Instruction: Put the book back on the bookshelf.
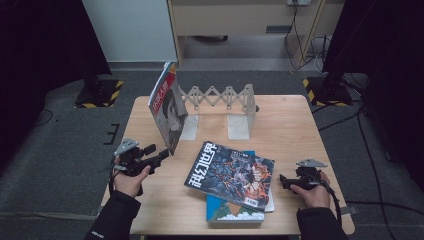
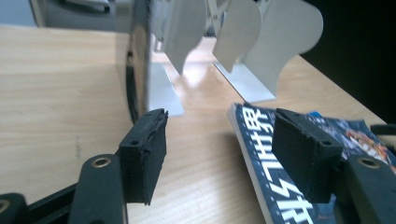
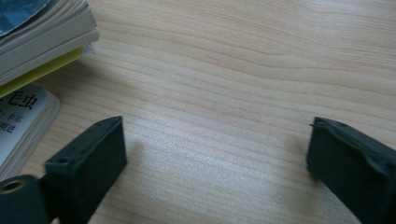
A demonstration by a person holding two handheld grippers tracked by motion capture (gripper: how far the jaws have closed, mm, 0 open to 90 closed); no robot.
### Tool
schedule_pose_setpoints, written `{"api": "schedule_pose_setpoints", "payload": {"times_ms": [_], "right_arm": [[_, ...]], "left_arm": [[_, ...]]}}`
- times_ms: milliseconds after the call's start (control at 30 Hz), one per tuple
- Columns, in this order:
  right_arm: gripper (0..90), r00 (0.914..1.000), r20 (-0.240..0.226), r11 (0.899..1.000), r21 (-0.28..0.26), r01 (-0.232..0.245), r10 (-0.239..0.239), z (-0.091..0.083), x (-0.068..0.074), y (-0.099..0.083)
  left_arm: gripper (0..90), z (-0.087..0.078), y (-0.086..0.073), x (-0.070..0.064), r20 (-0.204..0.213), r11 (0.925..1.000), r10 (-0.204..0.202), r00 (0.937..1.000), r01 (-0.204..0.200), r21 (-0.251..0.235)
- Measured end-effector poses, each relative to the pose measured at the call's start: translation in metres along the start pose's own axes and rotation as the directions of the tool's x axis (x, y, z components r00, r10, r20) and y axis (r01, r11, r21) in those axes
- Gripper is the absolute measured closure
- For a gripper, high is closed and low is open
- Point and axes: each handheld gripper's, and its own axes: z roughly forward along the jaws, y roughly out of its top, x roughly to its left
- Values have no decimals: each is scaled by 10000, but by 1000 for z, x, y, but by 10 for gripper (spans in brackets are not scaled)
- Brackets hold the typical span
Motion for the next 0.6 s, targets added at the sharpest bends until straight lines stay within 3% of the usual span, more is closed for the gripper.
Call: {"api": "schedule_pose_setpoints", "payload": {"times_ms": [167,433,600], "right_arm": [[159,9999,27,9998,123,127,-128,-5,1,3],[179,9999,15,9968,-784,-146,147,-18,6,12],[184,10000,-63,9895,-1447,-1,-9,-25,14,19]], "left_arm": [[337,6,-6,-5,347,9999,0,9994,-6,163],[325,15,-18,-9,586,9990,-96,9982,70,443],[321,22,-26,-14,747,9969,-104,9971,44,791]]}}
